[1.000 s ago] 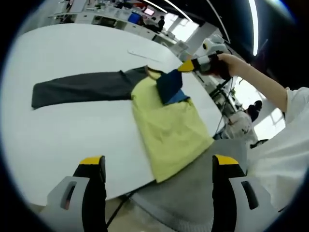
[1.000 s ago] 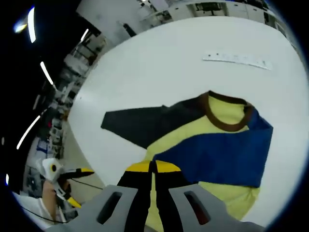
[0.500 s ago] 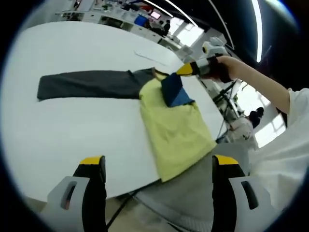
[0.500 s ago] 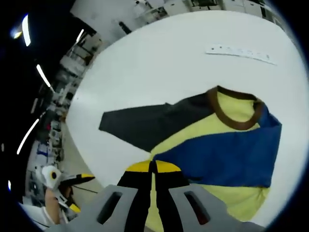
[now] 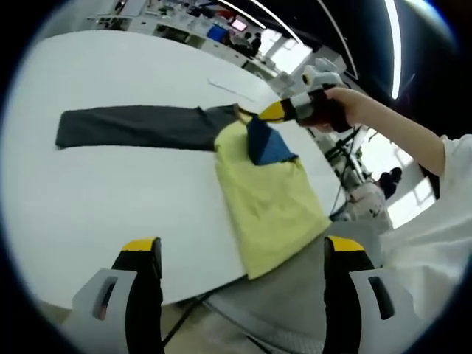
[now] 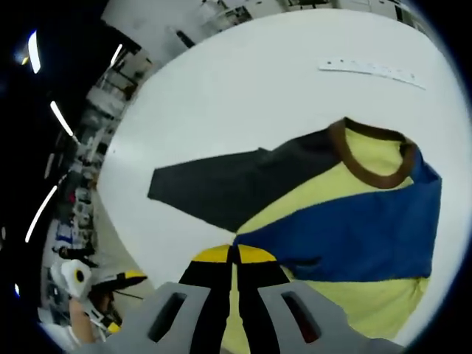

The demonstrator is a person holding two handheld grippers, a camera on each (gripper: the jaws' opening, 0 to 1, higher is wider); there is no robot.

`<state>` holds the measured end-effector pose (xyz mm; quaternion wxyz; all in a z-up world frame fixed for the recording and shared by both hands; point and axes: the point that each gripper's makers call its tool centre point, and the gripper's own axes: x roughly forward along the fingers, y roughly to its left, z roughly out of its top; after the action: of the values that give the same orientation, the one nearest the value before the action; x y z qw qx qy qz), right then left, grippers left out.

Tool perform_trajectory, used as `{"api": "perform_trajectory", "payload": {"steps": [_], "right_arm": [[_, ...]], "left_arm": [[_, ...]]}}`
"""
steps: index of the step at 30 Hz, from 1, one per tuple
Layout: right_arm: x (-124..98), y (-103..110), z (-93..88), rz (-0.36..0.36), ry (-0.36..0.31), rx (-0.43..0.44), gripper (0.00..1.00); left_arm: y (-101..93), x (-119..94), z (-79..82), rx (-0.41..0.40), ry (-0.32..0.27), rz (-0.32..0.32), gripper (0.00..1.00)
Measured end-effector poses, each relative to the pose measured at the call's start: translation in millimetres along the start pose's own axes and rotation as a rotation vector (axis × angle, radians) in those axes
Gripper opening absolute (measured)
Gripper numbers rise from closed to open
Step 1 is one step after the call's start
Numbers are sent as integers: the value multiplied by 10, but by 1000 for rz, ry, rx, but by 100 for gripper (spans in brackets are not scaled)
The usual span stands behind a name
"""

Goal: Fold the garment on the visible template until the final outline fits inside the template.

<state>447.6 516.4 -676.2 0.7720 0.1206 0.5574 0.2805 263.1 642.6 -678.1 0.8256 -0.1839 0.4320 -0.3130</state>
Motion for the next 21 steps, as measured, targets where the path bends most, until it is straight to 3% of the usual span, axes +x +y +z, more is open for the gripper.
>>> {"api": "perform_trajectory", "payload": {"steps": [21], "right_arm": [[241, 137, -126, -103, -167, 173, 3]], "left_arm": [[63, 7, -58, -21, -9, -9, 87]]}}
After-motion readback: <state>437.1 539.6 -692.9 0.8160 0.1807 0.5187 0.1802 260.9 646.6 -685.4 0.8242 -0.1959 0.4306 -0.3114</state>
